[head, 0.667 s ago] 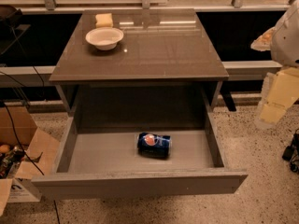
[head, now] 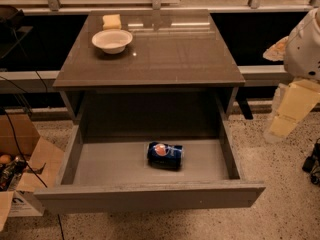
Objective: Pick pepsi can from top drawer and place on counter
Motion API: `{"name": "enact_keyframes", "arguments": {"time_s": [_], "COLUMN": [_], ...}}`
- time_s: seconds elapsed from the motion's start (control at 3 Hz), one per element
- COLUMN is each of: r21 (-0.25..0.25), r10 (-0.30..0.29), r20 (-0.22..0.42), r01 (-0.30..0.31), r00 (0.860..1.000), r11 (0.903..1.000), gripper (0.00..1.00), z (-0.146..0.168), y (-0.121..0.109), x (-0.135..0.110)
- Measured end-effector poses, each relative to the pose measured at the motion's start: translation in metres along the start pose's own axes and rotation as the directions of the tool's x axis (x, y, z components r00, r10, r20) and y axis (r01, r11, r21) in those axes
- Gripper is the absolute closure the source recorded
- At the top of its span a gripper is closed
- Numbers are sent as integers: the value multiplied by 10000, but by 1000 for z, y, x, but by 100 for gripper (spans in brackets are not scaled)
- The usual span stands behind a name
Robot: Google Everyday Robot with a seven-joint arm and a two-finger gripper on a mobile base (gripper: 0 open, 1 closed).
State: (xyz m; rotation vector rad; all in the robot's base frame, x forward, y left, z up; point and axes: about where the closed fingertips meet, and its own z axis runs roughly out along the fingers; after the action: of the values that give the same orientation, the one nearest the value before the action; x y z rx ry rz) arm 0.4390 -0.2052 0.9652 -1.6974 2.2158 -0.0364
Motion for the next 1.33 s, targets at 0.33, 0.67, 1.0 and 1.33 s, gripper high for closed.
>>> {"name": "enact_keyframes", "arguments": {"time_s": [0.33,0.67,1.0,1.33], "r21": [-397,-826,-1482,-1677], "r10": [285,411,393,396], "r20": [898,1914,2768,3026], "r01": [-250,-256,22,123], "r00": [9956,9806,9601,9523], "r11": [9989,9962,9890,9858], "gripper": [0,0,0,0], "z": [27,63,105,117], "y": [6,9,14,15], "x": [-12,-27,-42,-46]}}
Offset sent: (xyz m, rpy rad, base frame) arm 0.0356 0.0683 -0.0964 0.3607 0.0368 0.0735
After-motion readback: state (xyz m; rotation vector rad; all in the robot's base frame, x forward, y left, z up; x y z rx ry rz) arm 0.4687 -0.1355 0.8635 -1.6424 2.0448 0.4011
